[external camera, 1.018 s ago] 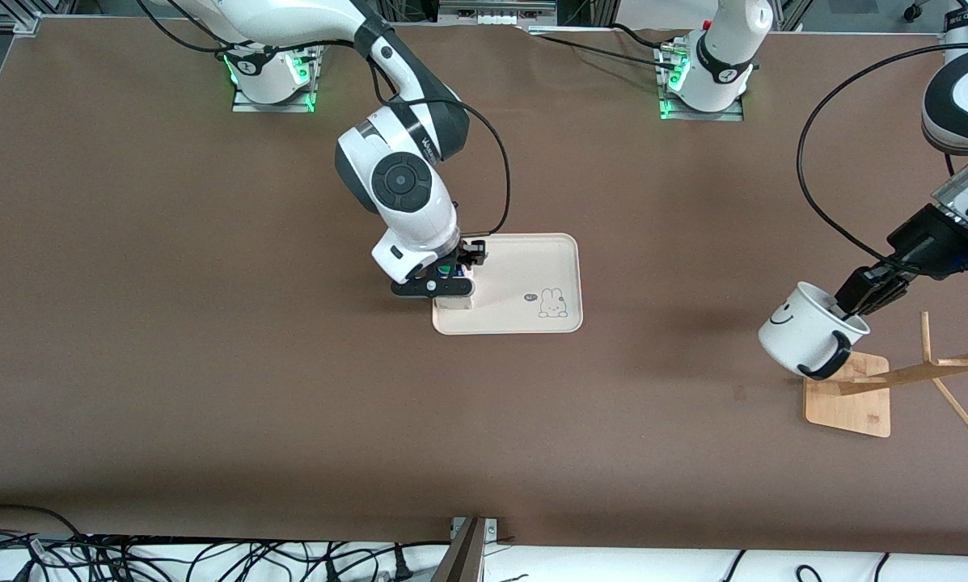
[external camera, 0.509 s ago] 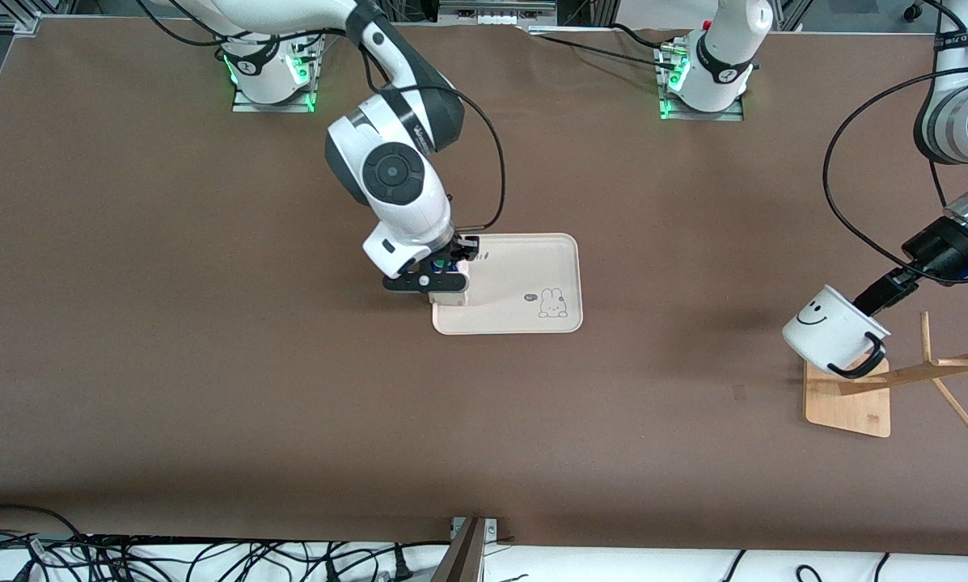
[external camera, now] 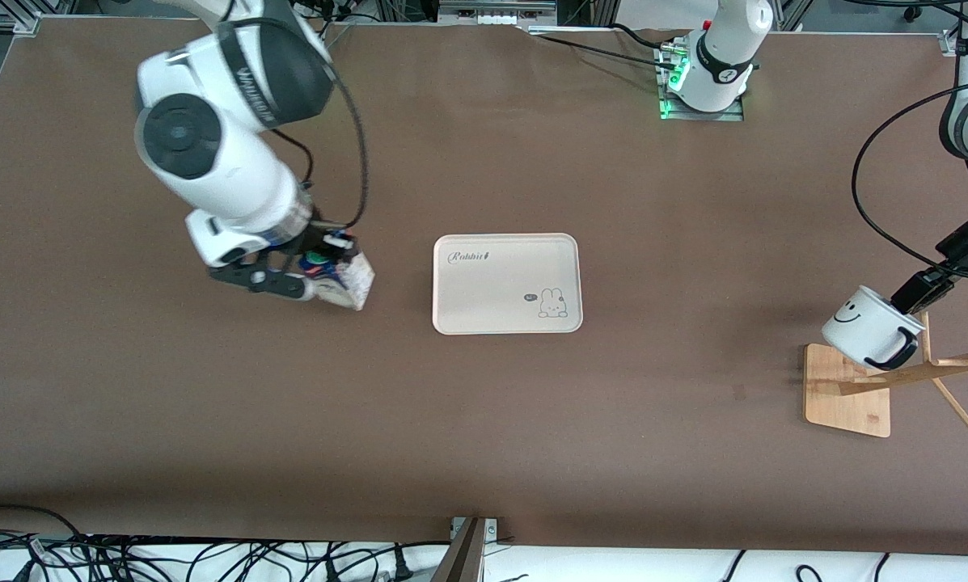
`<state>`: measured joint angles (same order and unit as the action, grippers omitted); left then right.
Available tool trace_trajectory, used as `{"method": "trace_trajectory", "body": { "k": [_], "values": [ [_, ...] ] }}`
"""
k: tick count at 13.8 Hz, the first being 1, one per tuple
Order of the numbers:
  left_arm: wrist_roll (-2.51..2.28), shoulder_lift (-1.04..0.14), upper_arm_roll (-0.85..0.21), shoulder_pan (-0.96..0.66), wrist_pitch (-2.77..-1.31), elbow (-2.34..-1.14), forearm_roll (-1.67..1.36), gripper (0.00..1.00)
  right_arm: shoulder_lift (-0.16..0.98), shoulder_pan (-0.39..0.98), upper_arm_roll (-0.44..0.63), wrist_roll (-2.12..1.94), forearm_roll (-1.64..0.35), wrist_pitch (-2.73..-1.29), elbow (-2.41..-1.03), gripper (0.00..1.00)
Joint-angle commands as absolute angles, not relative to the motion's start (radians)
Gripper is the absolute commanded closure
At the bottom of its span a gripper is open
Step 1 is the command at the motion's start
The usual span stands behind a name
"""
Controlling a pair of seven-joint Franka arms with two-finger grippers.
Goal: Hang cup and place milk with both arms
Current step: 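Carry the mug to the stand while the right gripper moves the carton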
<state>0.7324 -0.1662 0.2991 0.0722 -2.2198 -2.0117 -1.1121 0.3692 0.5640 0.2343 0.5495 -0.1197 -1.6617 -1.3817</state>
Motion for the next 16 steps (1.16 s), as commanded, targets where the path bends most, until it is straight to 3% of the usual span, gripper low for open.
{"method": "trace_trajectory", "body": {
  "k": [1,4,10,16],
  "values": [
    [0.81,-0.19,0.325,0.066,-2.212,-2.005,-1.1,1.0,0.353,0.569,0.381,0.276,-0.14,-1.608,-1.408,0.64],
    [0.801,-0.187,0.334,0.066,-2.21,-1.994,-1.103,1.0,0.362,0.555,0.489,0.06,-0.15,-1.653,-1.483,0.64],
    [0.697,-0.187,0.37,0.064,-2.146,-1.962,-1.12,1.0,0.331,0.474,0.502,-0.165,-0.256,-1.939,-1.802,0.64],
    [0.683,-0.218,0.411,0.066,-2.059,-1.944,-1.158,1.0,0.322,0.469,0.505,-0.317,-0.285,-1.985,-1.92,0.61]
  ]
}}
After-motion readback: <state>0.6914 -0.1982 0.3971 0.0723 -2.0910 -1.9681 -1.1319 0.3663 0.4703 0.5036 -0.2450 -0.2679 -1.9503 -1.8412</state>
